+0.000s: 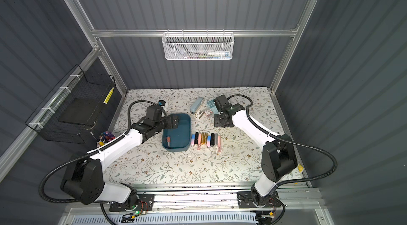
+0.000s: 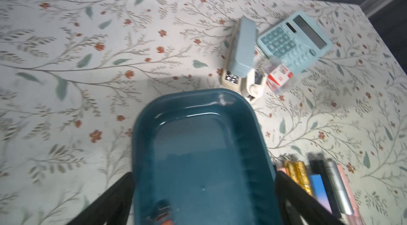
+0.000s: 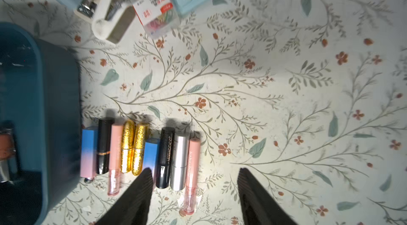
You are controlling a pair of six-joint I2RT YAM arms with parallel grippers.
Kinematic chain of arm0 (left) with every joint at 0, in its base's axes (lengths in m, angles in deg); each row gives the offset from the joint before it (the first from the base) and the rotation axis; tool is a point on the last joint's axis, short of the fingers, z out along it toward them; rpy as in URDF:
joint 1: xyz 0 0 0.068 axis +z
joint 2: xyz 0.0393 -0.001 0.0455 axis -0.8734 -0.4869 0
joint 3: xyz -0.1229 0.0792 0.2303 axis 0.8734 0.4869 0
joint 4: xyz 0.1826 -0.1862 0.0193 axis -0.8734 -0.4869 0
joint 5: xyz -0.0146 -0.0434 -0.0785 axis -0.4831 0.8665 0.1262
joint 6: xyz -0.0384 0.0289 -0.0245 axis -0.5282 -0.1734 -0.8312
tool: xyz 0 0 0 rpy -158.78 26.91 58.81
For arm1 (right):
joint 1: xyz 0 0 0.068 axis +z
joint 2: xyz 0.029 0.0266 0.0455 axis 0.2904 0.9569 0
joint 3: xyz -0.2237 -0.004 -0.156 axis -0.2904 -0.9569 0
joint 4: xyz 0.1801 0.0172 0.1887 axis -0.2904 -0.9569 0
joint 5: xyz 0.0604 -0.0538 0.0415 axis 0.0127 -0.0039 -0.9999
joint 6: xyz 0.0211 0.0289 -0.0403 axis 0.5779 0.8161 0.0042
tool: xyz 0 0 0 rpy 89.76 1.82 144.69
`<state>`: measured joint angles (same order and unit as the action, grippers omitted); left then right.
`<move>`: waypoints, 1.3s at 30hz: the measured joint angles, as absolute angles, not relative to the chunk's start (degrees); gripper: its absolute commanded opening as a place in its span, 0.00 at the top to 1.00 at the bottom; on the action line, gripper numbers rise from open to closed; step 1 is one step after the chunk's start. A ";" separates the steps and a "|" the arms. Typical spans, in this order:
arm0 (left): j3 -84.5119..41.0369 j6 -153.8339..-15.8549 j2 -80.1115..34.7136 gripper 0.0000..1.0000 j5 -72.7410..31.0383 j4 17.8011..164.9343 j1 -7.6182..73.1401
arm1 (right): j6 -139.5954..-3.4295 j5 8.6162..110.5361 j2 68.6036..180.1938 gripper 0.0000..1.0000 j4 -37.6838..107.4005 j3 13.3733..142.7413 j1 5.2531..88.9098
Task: Put the lipstick into the storage box
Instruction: Pick up the lipstick at the center of the board.
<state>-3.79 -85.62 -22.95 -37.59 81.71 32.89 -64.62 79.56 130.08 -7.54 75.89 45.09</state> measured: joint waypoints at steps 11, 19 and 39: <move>3.16 -86.76 -20.17 0.00 -44.30 84.44 30.58 | -59.69 80.07 122.19 0.36 5.31 54.86 45.30; 3.18 -86.72 -14.32 0.00 -49.03 79.90 30.58 | -57.85 79.74 118.47 0.37 10.79 53.95 45.35; 1.87 -88.79 -11.89 0.00 -52.02 70.02 30.58 | -57.85 78.80 119.13 0.45 8.89 50.23 47.60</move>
